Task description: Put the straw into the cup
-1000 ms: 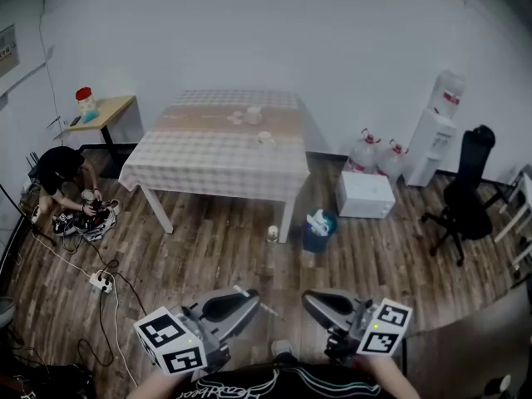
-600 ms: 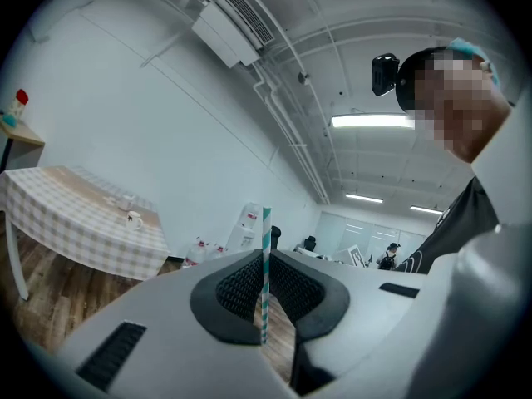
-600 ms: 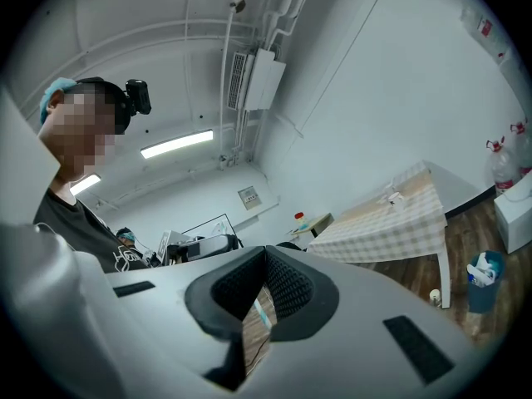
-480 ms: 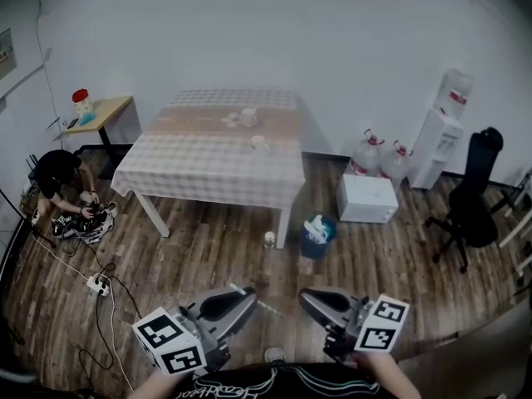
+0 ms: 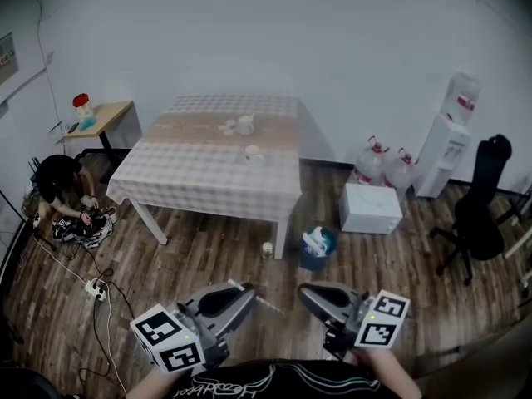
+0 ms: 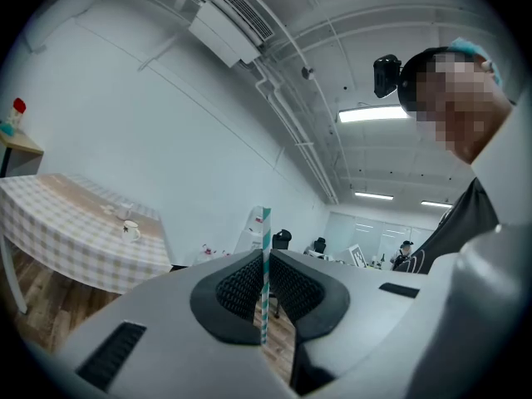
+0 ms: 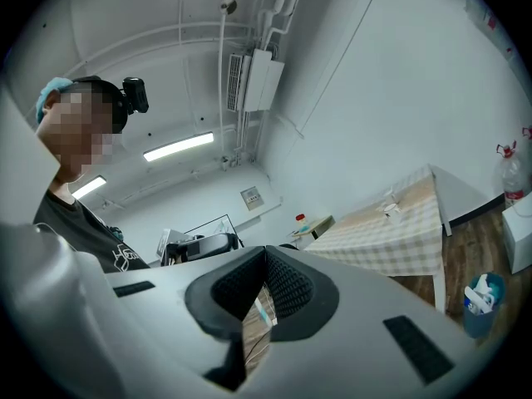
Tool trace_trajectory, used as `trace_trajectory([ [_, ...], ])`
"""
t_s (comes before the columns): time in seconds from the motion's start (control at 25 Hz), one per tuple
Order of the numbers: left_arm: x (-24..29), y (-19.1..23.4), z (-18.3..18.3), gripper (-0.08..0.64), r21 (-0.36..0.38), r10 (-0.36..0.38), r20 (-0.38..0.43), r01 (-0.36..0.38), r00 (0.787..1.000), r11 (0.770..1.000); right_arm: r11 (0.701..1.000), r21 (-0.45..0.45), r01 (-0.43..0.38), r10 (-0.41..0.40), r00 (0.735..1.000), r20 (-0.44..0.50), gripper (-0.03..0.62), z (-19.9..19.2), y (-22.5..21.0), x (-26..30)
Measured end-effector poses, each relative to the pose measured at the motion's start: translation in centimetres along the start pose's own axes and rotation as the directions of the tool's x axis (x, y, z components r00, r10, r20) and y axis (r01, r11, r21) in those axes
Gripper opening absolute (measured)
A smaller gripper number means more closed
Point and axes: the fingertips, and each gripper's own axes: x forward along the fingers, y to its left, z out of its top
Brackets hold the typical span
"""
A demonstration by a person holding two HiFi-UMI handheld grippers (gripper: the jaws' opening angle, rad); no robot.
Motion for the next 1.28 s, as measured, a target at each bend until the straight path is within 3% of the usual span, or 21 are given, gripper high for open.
trace_trajectory([
  [0.32,2.2,1.7,1.1,0.018,0.016,0.025,0.016,-0.025,1.0,1.0,1.0,-0.02,-0.014,0.014,1.0,-0.003,0.012,1.5,-2.6,0.2],
  [0.72,3.3,5.7,0.8,0.018,-0.015,0.036,0.013,-0.036,0.999,0.999,1.0,-0.006,-0.011,0.011,1.0,-0.025,0.011,1.0,-5.6,2.6],
  [1.28,7.9,17.9,5.0,0.018,-0.038,-0.015,-0.009,0.015,1.0,0.999,0.998,0.016,0.065,-0.065,0.998,-0.008,0.012,5.0,-15.2,10.8],
])
